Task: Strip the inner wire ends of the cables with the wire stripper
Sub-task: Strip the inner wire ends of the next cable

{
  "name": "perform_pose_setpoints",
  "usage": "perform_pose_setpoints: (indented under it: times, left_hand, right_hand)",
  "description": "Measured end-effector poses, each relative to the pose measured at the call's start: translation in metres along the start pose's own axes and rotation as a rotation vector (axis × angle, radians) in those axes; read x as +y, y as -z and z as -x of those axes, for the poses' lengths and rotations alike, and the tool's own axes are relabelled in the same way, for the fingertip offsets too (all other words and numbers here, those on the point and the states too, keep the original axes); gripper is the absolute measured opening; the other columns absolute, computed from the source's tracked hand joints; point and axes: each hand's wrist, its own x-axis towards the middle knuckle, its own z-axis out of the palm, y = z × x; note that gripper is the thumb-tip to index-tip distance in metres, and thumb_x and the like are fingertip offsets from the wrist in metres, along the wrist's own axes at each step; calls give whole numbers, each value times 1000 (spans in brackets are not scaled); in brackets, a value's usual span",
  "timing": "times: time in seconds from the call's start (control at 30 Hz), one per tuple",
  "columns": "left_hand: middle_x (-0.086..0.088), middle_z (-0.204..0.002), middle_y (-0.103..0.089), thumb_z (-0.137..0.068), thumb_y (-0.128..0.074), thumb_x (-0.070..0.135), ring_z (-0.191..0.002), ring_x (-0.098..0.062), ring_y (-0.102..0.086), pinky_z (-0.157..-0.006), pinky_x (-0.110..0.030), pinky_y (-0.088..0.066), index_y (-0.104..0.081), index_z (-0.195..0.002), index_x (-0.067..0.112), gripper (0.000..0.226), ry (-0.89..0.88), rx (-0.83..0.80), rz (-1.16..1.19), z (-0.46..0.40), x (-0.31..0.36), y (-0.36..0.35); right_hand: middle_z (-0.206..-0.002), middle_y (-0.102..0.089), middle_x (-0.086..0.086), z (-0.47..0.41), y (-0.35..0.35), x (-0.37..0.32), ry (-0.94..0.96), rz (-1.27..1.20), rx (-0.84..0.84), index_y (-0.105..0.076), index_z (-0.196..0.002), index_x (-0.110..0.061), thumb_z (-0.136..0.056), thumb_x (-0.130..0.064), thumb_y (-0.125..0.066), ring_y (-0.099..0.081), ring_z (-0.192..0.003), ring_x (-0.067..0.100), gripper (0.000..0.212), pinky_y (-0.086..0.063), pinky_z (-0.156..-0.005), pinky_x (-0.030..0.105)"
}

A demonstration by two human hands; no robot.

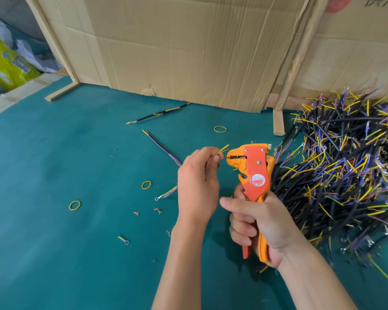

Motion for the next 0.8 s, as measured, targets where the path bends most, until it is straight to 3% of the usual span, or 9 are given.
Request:
perform_pose_setpoints:
  times: [0.07,0.17,0.33,0.5,0.63,0.7,0.8]
  left_hand:
    - [6,-75,-64,-101,-55,8,-67,-13,-54,-64,-30,-44,-66,-91,13,16,42,-25,17,1,1,-2]
    - [7,-75,-68,-100,-57,9,-68,-15,-59,-66,-33,-50,-69,-94,16,15,104,-24,117,-1,1,-1]
    - [7,-76,-74,-97,-62,9,-73,-15,-69,-75,-42,-57,-71,-90,17,13,192,-3,184,-2,2,1]
    - [6,-75,-75,-95,-64,12,-70,-28,-66,-72,-45,-57,-70,-84,19,15,265,44,232,-3,1,3]
    - [5,-72,-74,-94,-64,12,-64,-11,-64,-69,-32,-55,-70,-82,17,14,279,-9,238,-3,3,5]
    - [3,-71,-73,-95,-64,12,-64,-12,-63,-68,-33,-54,-70,-83,17,15,281,-40,246,-3,3,6]
    - [-1,-71,-72,-93,-64,11,-68,-24,-65,-68,-36,-54,-71,-82,16,13,271,-63,254,-2,3,6]
  right_hand:
    - [-53,-22,2,1,-1,0,13,-13,12,-41,-64,-19,-67,-10,-83,-22,-35,15,43,-29,-39,20]
    - [-54,-28,3,4,2,-2,16,-79,-63,-47,-69,-16,-65,-11,-86,-29,-37,17,39,-34,-41,23]
    - [-71,-45,12,3,5,-4,36,-196,-111,-57,-87,-10,-67,-4,-81,-50,-61,29,31,-50,-60,41]
    - [-80,-53,15,1,14,-5,115,-247,-106,-58,-97,-9,-71,-3,-81,-55,-71,31,34,-54,-71,42]
    - [-113,-68,23,0,15,-6,194,-257,-53,-68,-101,-7,-67,-9,-80,-61,-74,31,37,-55,-73,44]
    - [-129,-64,23,-1,15,-5,235,-247,-35,-70,-109,-3,-68,-10,-78,-64,-77,31,42,-55,-75,44]
    - [-132,-65,17,-2,16,-6,267,-238,-29,-67,-125,-3,-70,-11,-77,-66,-80,31,56,-54,-77,43]
